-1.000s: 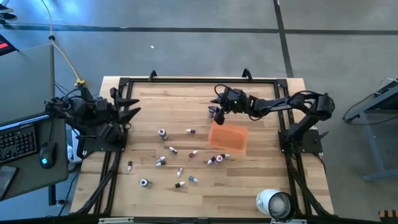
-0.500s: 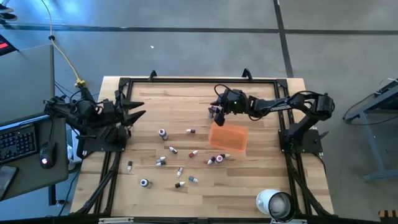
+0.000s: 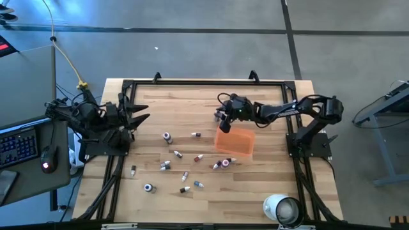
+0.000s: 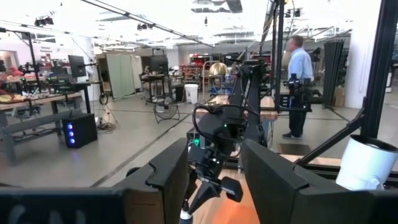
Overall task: Pick & Place food coloring
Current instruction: Put the big black food coloring bottle into the orange bin
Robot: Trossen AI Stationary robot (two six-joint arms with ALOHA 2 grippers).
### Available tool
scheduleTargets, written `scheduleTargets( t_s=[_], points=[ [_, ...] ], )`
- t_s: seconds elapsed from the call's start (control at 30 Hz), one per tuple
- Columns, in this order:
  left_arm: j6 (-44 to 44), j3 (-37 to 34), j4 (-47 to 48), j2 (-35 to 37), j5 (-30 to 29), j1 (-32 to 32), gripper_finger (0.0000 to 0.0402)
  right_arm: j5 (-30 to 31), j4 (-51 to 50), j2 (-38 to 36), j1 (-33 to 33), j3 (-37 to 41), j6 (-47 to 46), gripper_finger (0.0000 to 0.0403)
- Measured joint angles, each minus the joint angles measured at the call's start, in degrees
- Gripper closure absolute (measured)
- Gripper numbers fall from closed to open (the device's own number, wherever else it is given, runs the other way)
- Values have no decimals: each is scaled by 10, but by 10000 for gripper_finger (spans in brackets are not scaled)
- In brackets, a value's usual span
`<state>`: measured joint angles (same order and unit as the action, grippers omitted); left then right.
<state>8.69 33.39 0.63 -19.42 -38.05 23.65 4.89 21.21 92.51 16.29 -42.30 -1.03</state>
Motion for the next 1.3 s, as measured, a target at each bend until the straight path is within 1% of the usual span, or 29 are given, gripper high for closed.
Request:
scheduleTargets(
  t_s=[0.07, 0.27, 0.47, 0.67, 0.9, 1.0, 1.1, 1.17, 1.3],
  points=[
    [0, 0, 4, 0, 0, 0, 253, 11, -6, 0, 0, 0, 0, 302],
    [-1, 0, 10, 0, 0, 0, 253, 8, -14, -1, 3, -1, -2, 365],
    [-1, 0, 10, 0, 1, 0, 253, 8, -13, -1, 3, -1, -4, 366],
    [-1, 0, 11, 0, 1, 0, 253, 12, 14, -9, 1, 1, -4, 366],
    [-1, 0, 21, 0, 1, 0, 253, 11, 7, -85, -21, 1, 13, 366],
    [-1, 0, 30, 0, 1, 0, 253, -5, -6, -133, -45, 1, 12, 366],
    [-2, 0, 30, 0, 1, 0, 253, -25, -49, -180, -81, 1, 11, 366],
    [-2, 0, 30, 0, 1, 0, 253, -18, -83, -206, -109, 1, 11, 366],
    [-2, 0, 30, 0, 1, 0, 253, 17, -140, -247, -156, 0, 1, 366]
  ],
)
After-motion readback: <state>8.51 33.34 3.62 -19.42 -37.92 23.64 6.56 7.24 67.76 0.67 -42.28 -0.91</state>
